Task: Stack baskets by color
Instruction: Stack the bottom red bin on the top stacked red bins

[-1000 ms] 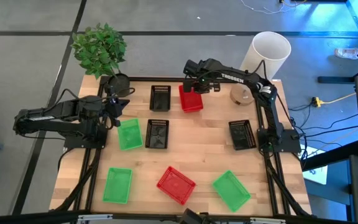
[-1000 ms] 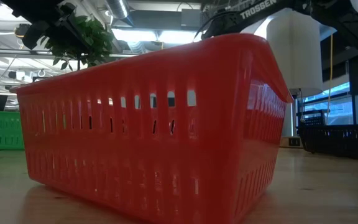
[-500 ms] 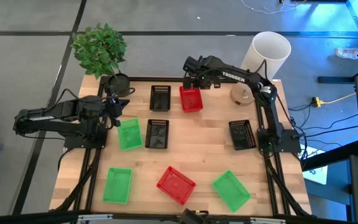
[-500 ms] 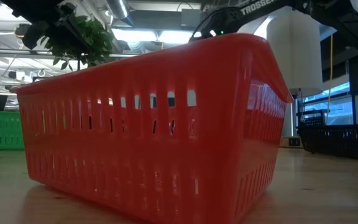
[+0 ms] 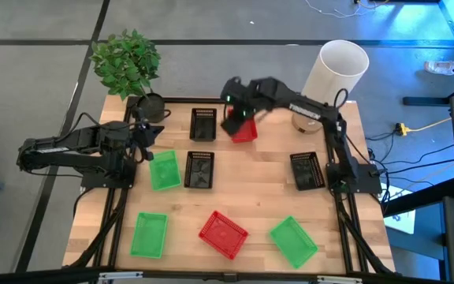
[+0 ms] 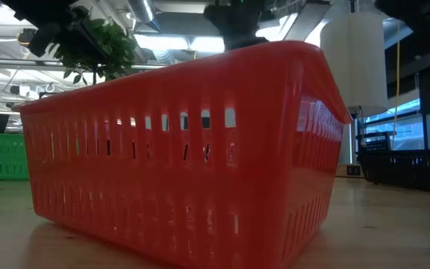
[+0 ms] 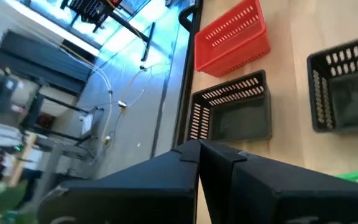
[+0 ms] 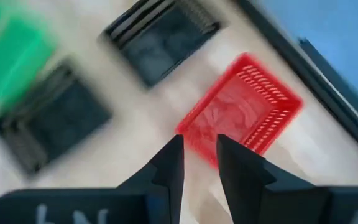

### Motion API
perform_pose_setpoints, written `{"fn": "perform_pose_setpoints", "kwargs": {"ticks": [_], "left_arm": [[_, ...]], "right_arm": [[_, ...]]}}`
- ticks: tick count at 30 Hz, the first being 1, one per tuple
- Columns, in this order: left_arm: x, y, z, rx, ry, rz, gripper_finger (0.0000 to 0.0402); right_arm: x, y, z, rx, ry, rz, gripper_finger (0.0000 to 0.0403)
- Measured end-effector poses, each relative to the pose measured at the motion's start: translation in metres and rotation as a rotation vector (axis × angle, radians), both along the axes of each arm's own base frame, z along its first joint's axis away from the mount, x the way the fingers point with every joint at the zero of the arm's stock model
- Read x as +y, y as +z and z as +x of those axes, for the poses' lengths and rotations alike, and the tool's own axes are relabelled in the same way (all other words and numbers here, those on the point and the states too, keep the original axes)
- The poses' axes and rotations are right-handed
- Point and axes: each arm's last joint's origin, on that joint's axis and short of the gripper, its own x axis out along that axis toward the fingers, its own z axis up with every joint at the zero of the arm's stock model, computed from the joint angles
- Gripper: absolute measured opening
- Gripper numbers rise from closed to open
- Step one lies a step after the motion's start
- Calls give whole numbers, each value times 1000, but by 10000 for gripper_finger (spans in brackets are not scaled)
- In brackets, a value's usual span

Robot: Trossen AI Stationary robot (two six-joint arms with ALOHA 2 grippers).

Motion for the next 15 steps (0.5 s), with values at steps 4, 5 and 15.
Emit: {"fn": "perform_pose_setpoints", "kwargs": {"ticks": [4,5,15], "left_arm": [[-3,-1,0,-53,-47,-112,0],[-4,-2,0,-57,-77,-134,0],[-27,-3,4,-116,-336,-397,0]], "right_arm": [[47,3,-8,104,229,-4,94],[58,3,-9,126,279,-2,94],[132,13,-15,102,733,111,94]]}}
